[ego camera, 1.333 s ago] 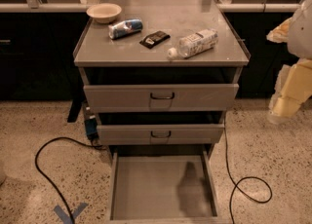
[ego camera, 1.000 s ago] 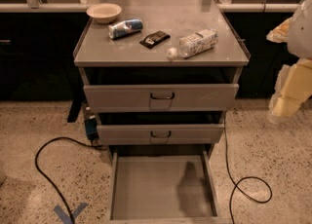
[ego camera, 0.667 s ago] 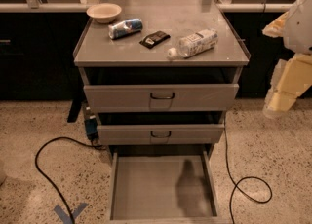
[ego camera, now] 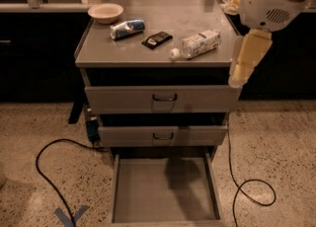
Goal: Place blue plastic bottle into bottom drawer
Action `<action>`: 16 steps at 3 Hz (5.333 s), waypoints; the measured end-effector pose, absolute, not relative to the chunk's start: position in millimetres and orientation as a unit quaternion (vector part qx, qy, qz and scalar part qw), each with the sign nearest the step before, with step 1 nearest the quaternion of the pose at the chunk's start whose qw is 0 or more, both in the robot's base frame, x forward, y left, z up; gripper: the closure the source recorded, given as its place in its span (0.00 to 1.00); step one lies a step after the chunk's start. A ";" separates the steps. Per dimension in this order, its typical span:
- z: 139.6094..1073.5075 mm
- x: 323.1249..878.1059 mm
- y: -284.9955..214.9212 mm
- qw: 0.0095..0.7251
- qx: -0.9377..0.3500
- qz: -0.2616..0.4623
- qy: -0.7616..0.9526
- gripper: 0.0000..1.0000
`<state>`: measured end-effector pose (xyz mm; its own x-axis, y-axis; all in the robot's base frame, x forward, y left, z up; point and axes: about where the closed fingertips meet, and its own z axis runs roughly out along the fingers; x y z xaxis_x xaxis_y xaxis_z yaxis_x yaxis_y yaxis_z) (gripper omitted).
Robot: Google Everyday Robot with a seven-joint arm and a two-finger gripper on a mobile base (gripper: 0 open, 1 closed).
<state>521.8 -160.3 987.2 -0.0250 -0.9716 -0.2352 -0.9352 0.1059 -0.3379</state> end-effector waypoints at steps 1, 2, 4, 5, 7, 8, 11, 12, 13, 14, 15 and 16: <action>981.0 559.5 -130.6 0.206 -0.696 -0.063 0.685 0.00; 958.6 604.6 -115.4 0.181 -0.709 -0.087 0.676 0.00; 954.9 624.0 -118.1 0.177 -0.709 -0.108 0.674 0.00; 950.2 677.4 -116.7 0.188 -0.701 -0.134 0.675 0.00; 931.3 766.0 -111.7 0.239 -0.687 -0.104 0.678 0.00; 916.4 786.4 -118.1 0.264 -0.667 -0.066 0.693 0.00; 880.0 796.9 -130.8 0.258 -0.657 -0.017 0.708 0.00; 871.5 796.5 -133.1 0.247 -0.657 -0.012 0.712 0.00; 863.7 795.6 -134.9 0.238 -0.656 -0.006 0.716 0.00; 852.1 793.4 -136.4 0.231 -0.651 0.008 0.723 0.00; 844.6 790.9 -136.1 0.224 -0.651 0.018 0.725 0.00; 844.6 790.9 -136.1 0.224 -0.651 0.018 0.725 0.19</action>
Offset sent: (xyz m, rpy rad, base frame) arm 0.1380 0.0558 -0.0552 -0.2127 -0.0215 0.1033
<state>790.9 -136.1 844.6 -0.0512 -0.9363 -0.3474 -0.9520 0.1508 -0.2663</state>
